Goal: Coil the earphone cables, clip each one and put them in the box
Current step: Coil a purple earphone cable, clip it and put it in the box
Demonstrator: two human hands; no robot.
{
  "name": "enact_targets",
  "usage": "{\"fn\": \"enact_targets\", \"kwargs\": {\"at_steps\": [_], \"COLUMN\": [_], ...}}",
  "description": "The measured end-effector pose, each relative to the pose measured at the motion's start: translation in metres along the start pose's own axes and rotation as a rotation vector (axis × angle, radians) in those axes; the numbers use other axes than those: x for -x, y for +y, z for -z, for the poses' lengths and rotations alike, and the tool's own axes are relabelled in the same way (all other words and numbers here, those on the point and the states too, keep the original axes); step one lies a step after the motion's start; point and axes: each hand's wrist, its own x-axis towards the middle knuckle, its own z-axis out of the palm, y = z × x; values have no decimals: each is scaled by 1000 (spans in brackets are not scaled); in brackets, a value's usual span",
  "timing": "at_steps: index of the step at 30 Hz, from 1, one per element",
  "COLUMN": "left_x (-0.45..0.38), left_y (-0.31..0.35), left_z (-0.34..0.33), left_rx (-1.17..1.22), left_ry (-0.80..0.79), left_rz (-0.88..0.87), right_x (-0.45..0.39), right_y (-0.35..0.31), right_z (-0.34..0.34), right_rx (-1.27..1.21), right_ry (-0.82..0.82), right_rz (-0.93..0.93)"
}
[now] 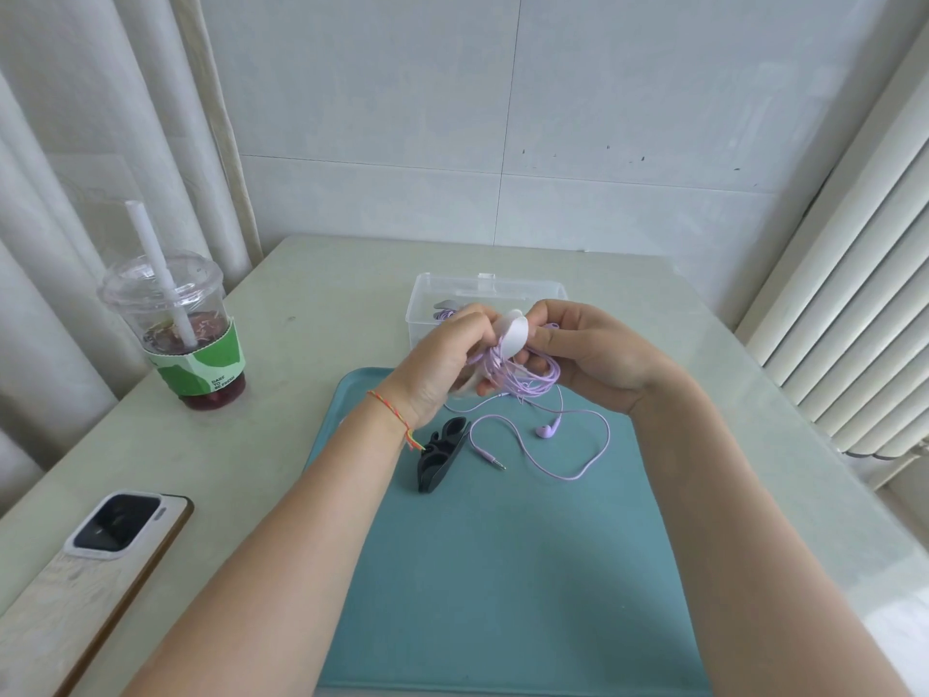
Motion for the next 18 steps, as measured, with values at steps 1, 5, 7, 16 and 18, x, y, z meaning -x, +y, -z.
{"fn": "enact_targets", "kwargs": {"at_steps": [1,5,7,16,18], "left_x": [0,0,0,-5,-5], "left_y": [0,2,3,-4,-3], "left_z": [0,1,2,0,4], "left_rx": [10,139,124,67,-20], "left_ry": [23,-46,-118,107,136], "left_rz": [0,14,20,-64,-66], "right_x": [-2,-4,-3,-3,-1], "right_y": [1,3,2,-2,-3], "right_z": [-2,-4,-3,-3,-2], "right_rx": [5,28,46,178,273], "right_ry": [10,59,70,185,215], "right_rz": [-10,-23,-24,5,7]}}
